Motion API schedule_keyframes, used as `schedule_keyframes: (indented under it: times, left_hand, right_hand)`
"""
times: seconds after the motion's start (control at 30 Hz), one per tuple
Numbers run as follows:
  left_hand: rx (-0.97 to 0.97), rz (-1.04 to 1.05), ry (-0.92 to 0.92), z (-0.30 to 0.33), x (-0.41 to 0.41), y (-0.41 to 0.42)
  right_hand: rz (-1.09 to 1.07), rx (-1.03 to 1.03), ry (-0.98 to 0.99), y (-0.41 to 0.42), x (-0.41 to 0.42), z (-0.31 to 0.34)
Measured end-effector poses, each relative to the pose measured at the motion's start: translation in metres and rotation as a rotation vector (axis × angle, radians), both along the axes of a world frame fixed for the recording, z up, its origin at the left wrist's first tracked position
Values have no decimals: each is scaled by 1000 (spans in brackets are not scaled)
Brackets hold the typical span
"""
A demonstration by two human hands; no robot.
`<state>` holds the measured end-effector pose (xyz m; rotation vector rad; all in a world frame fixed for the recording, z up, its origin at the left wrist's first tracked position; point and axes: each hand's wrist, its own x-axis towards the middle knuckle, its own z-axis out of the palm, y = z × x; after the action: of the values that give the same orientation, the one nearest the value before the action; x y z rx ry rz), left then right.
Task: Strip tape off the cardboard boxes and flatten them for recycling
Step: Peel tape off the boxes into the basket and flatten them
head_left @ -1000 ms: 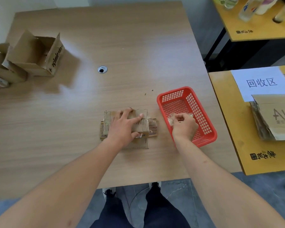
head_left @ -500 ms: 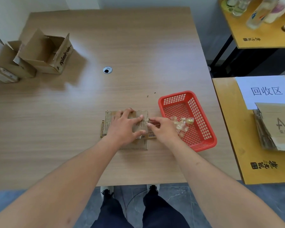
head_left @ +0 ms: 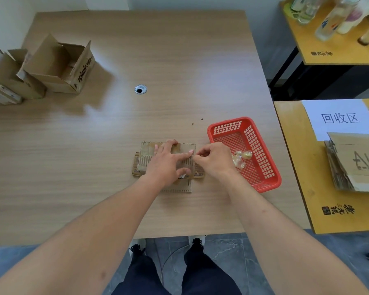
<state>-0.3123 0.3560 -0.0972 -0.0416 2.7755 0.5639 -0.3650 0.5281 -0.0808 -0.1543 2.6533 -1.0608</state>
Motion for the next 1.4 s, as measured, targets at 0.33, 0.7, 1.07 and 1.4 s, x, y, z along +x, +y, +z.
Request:
schedule_keyframes:
  times: [0.33,0.7,1.07,1.4]
  left_hand:
    - [-40,-252,-111,17,-20,-43]
    - [112,444,-6,-4,1,-25]
    - [282,110,-143,0,-9,-63]
    - [279,237,-80,-13,13,-49]
  right_hand:
    - [94,46,27,-16,-5,-9]
    - [67,65,167,-48,1,-22]
    - [290,56,292,-52,11,-29]
    - [450,21,135,-56,5,-28]
